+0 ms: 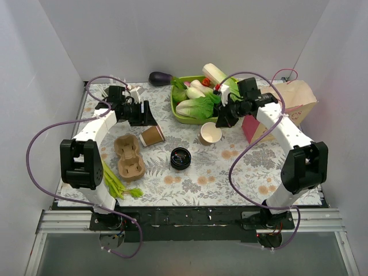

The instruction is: Pack the takeout coffee

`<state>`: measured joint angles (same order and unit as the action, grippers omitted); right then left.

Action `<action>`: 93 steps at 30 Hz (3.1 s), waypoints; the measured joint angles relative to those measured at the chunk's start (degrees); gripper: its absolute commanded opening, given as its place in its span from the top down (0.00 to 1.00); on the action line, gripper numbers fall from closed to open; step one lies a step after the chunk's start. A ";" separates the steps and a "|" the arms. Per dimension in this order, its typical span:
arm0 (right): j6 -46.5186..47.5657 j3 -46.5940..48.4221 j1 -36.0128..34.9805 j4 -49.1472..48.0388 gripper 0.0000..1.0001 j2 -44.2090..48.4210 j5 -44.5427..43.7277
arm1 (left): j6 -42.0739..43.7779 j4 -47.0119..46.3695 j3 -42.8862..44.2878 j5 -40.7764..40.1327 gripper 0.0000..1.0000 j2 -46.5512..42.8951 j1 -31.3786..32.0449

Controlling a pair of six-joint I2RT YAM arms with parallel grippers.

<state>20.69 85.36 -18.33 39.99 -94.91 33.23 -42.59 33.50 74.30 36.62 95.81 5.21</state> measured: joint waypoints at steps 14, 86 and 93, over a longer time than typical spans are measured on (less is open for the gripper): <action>6.25 -13.79 -1.14 3.17 0.99 2.56 -8.20 | -1.84 -0.24 13.25 -7.19 0.39 14.43 1.51; 25.51 -17.57 -33.83 -11.72 0.55 -1.38 -7.21 | -3.78 2.49 9.35 -23.28 0.21 -5.66 2.38; 24.02 -18.32 -35.08 -15.15 0.55 -1.38 -10.40 | -3.67 2.60 8.55 -23.32 0.21 -6.14 2.01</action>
<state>44.71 67.05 -53.41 24.84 -96.29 22.83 -46.26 36.10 82.85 13.30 89.67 7.22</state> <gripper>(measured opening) 0.449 0.784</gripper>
